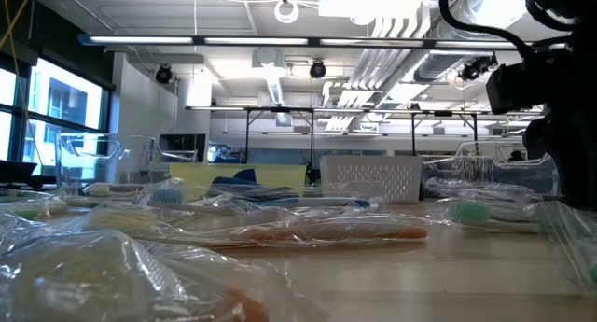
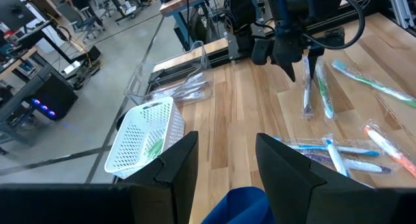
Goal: Pick & Place Toothbrushes
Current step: Put the violet toothbrush into the right transparent bin
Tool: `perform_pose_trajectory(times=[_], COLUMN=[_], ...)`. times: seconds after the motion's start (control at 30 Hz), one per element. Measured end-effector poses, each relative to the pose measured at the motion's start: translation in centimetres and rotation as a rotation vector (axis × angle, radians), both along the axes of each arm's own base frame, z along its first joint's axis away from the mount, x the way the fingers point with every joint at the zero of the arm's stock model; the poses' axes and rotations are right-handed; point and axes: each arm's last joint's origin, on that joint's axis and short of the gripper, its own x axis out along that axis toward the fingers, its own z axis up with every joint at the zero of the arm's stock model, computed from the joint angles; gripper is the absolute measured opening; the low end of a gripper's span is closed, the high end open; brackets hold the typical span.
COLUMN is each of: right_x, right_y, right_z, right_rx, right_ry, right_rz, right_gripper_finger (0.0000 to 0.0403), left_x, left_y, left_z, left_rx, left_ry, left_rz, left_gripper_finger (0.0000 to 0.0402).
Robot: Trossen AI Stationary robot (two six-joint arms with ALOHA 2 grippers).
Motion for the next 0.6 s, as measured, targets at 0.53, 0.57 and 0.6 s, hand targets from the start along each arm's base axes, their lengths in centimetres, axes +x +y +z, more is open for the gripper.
perform_pose_trajectory(times=[0.53,0.57,0.6], right_x=[0.3,0.3,0.3], right_y=[0.0,0.0,0.0], right_z=[-1.9,-1.9,-1.9], right_rx=[-0.068,-0.069,-0.071], right_ry=[0.077,0.078,0.078], right_rz=[-0.006,-0.007,-0.007], right_gripper_finger=[0.0094,0.0085,0.0077], left_x=[0.0,0.0,0.0], left_y=[0.0,0.0,0.0], left_z=[0.0,0.0,0.0], left_rx=[0.0,0.0,0.0], left_ry=[0.0,0.0,0.0], left_rz=[0.0,0.0,0.0], left_gripper_finger=[0.0149,0.0149,0.0149])
